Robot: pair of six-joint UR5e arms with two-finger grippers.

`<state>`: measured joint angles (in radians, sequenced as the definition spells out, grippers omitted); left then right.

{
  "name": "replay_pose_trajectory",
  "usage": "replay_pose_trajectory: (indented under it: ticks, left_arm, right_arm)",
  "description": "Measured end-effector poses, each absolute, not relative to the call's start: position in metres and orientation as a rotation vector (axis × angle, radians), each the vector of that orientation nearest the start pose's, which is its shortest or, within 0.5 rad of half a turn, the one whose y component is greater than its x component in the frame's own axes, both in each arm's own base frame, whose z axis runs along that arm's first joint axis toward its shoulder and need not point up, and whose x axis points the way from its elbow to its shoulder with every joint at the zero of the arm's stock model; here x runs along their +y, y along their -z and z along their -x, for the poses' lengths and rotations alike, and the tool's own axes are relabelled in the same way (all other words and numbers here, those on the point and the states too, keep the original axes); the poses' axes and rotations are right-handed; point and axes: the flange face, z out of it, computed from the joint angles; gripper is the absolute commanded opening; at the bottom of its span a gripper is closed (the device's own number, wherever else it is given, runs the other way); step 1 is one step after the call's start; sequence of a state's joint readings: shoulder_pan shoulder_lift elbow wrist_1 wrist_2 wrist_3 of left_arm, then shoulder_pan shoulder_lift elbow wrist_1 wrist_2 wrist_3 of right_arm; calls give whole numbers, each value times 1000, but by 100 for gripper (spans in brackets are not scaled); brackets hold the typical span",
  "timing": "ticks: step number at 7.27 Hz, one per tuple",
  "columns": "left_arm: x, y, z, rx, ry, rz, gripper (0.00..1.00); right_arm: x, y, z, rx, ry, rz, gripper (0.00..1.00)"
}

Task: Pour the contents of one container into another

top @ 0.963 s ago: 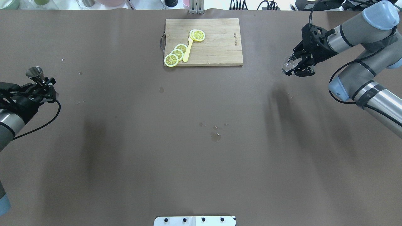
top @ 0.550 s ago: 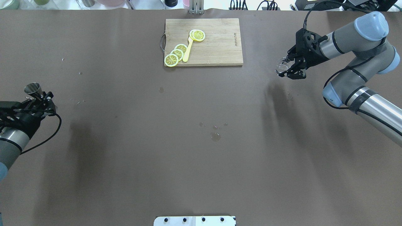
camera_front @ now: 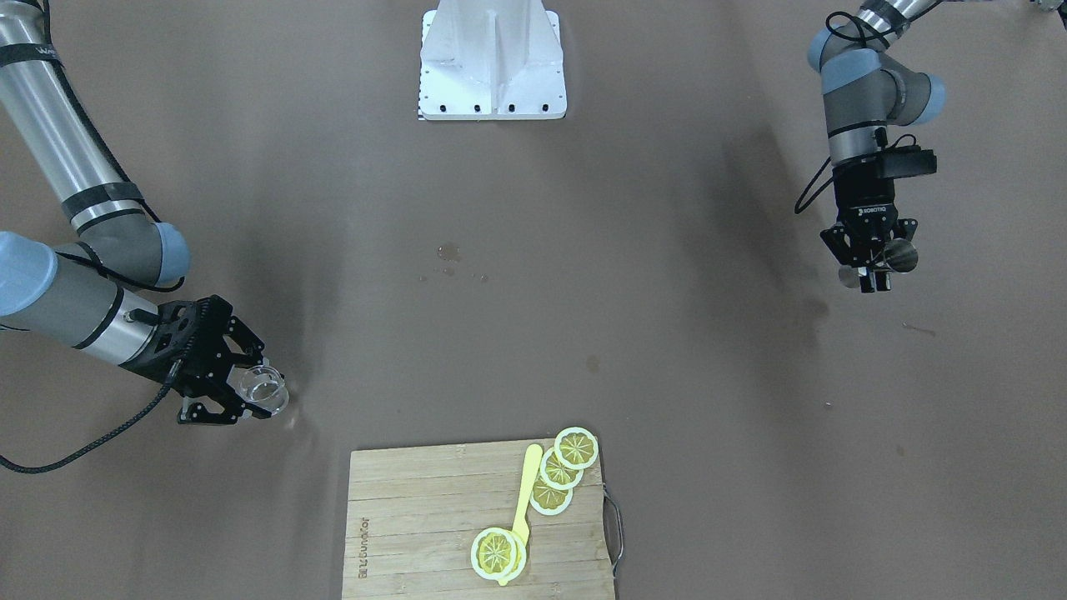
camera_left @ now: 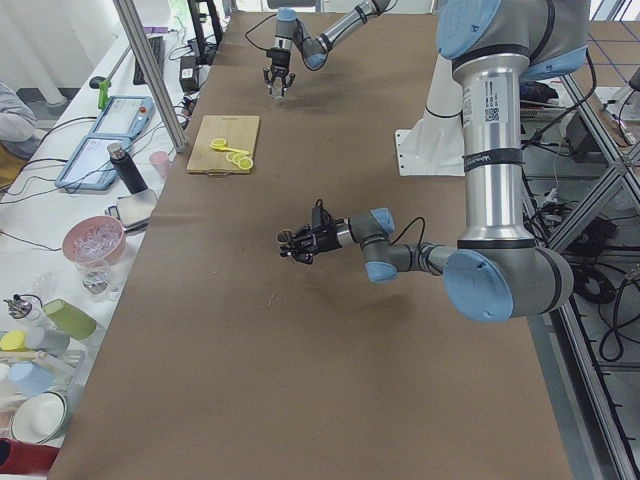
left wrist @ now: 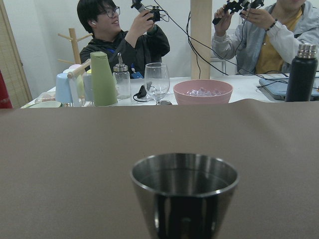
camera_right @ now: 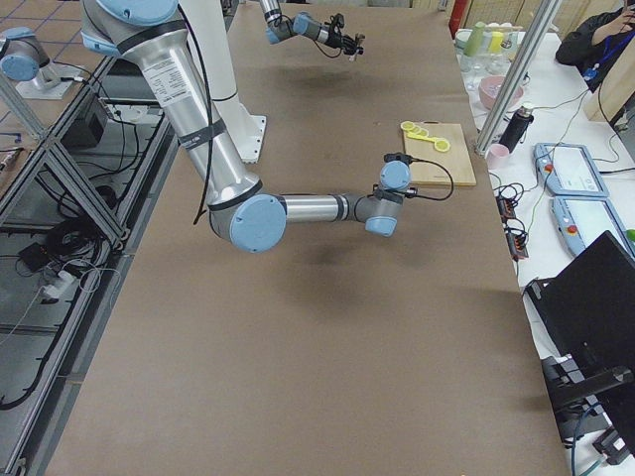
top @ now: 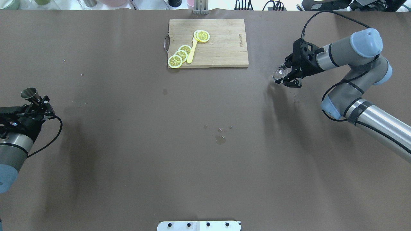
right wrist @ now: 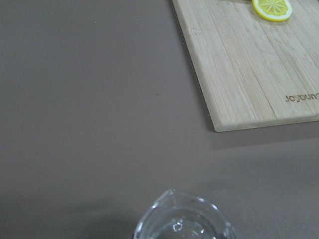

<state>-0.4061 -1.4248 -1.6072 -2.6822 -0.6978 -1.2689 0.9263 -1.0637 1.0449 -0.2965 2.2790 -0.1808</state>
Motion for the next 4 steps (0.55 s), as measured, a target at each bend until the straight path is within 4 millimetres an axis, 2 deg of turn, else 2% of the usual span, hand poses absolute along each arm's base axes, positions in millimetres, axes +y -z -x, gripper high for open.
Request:
replay_pose_trajectory:
  ticks: [4]
  left_arm:
    - [-359, -584, -329, 537, 551, -1102, 0]
  right_arm:
    - [-596, -485, 375, -911, 1125, -1104, 0]
